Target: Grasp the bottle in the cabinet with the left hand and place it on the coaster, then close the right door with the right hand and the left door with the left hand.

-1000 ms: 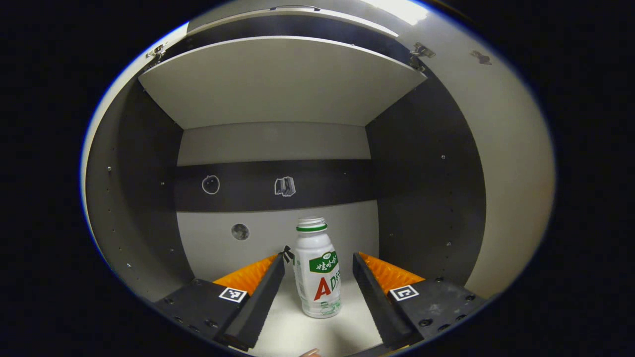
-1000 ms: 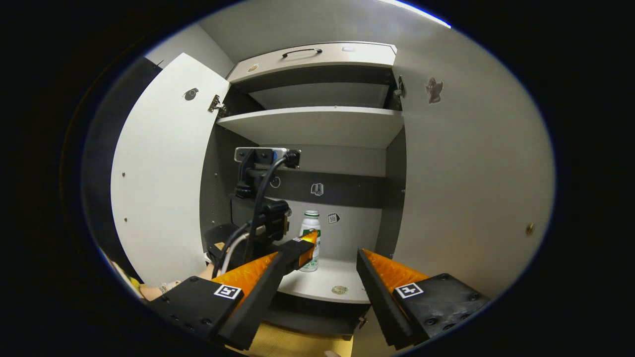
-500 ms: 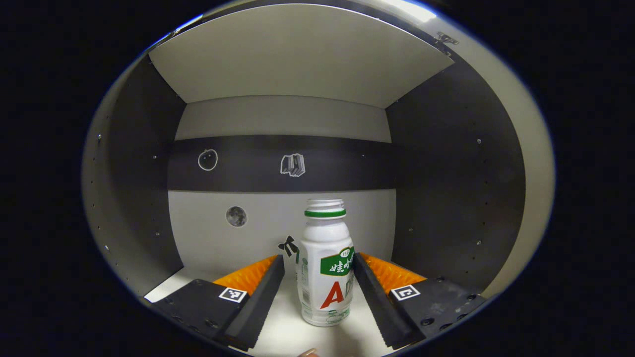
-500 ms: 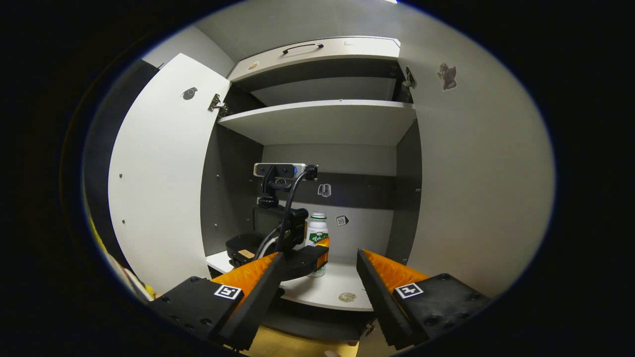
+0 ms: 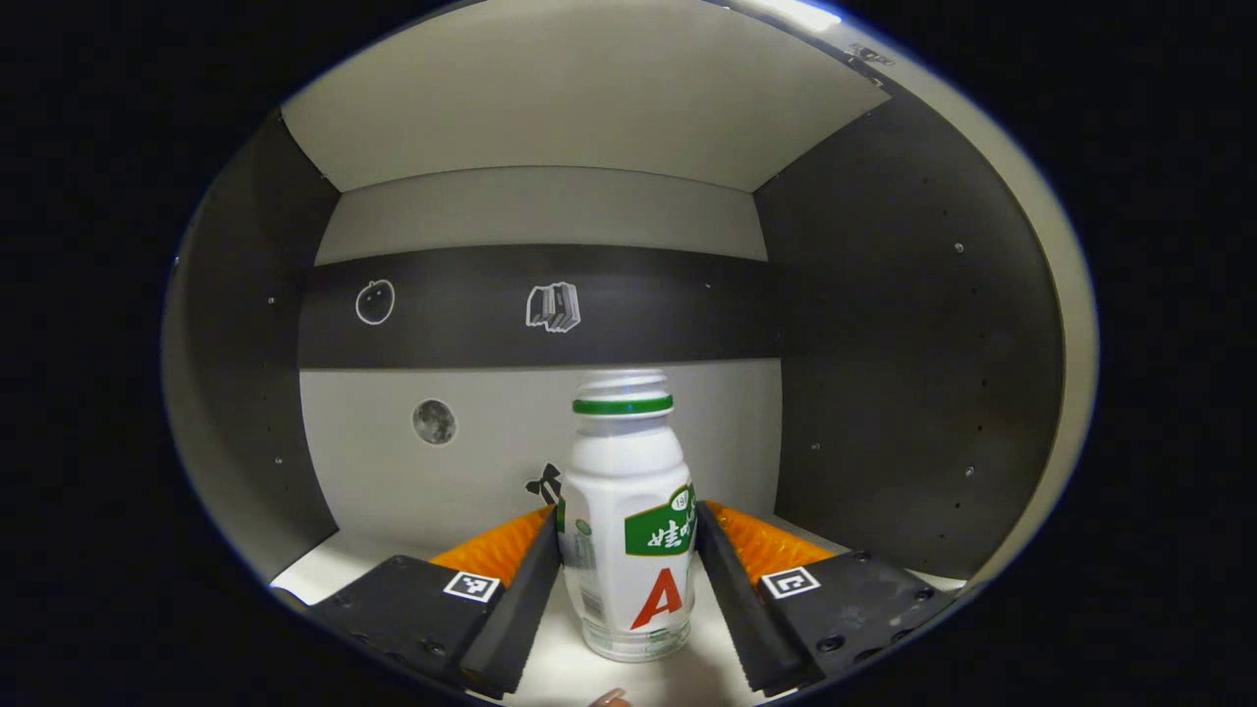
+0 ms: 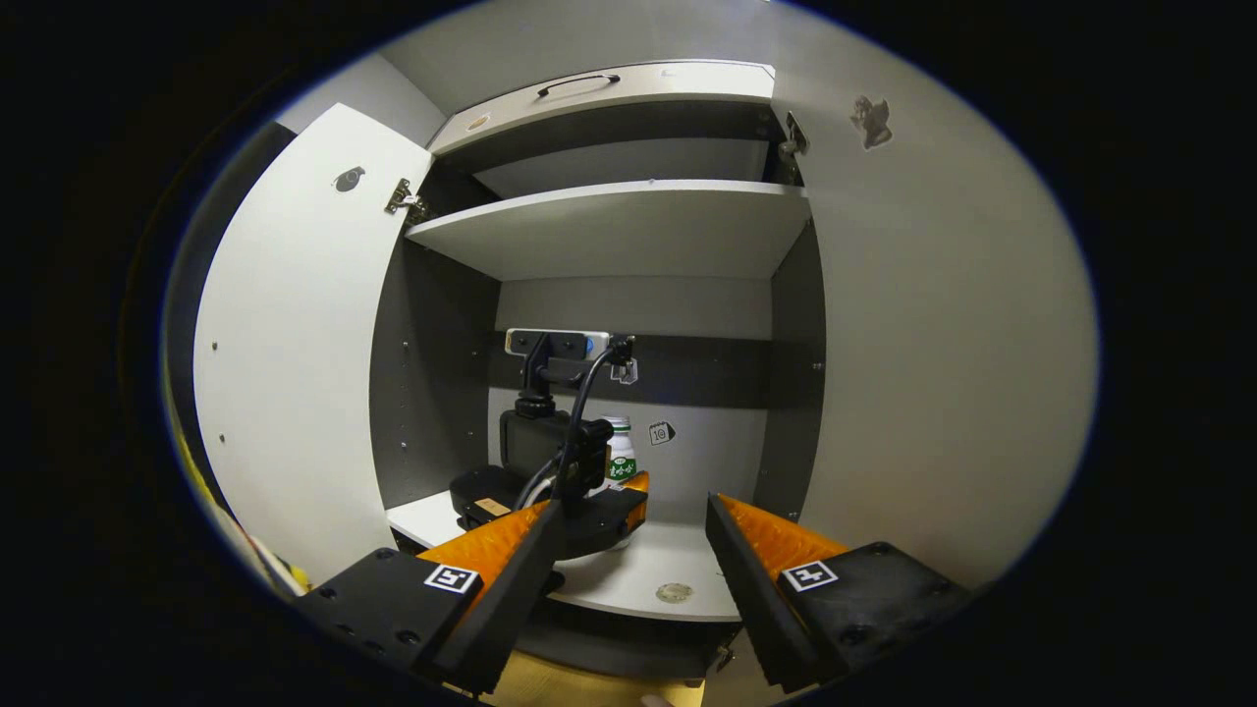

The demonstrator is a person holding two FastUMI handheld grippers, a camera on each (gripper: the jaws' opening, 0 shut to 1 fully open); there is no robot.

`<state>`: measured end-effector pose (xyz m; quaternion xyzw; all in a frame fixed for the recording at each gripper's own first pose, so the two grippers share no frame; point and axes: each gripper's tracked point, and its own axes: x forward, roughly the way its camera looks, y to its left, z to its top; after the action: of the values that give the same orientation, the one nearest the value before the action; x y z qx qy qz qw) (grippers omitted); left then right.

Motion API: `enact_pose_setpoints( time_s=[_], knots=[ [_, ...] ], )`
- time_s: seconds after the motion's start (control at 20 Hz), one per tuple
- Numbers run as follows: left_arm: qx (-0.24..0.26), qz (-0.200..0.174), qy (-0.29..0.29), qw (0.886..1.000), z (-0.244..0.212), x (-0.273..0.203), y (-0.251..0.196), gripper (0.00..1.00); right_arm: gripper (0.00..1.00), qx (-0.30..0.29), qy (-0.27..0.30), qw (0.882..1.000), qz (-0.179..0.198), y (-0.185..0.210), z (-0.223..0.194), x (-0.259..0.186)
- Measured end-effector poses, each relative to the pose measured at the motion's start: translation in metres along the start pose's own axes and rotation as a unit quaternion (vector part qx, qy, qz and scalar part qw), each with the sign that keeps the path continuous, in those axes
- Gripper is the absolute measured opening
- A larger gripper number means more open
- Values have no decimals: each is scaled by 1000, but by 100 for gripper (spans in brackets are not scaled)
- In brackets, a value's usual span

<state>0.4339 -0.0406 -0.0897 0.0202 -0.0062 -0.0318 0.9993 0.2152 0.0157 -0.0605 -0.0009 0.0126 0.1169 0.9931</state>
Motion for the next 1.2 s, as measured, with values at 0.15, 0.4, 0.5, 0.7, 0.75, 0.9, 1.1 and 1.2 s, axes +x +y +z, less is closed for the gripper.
enact_pose_setpoints(
  time_s=[0.15, 0.4, 0.5, 0.7, 0.75, 0.9, 1.1, 1.2],
  knots=[
    [-2, -7, 8, 1000, 4, -13, -3, 79, 96, 2, -4, 1000, 3, 5, 2, -4],
    [-9, 13, -12, 1000, 36, -57, 19, 79, 96, 2, -17, 1000, 11, 18, 17, -23],
    [-13, 18, -21, 1000, 48, -83, 27, 80, 96, 6, -17, 1000, 15, 25, 21, -36],
    [-14, 24, -39, 999, 64, -143, 41, 80, 96, -2, -22, 1000, 4, 29, 24, -65],
    [-10, 21, -44, 999, 66, -160, 42, 80, 96, -3, -21, 1000, -1, 29, 24, -72],
    [-3, 4, -47, 999, 59, -209, 35, 80, 96, -2, -9, 1000, -28, 22, 20, -91],
    [-36, -39, -40, 998, 30, -272, 13, 81, 96, 0, 1, 998, -67, 15, 14, -120],
    [-48, -53, -27, 997, 8, -298, 7, 81, 96, 6, 16, 996, -82, 15, 3, -135]
  ],
)
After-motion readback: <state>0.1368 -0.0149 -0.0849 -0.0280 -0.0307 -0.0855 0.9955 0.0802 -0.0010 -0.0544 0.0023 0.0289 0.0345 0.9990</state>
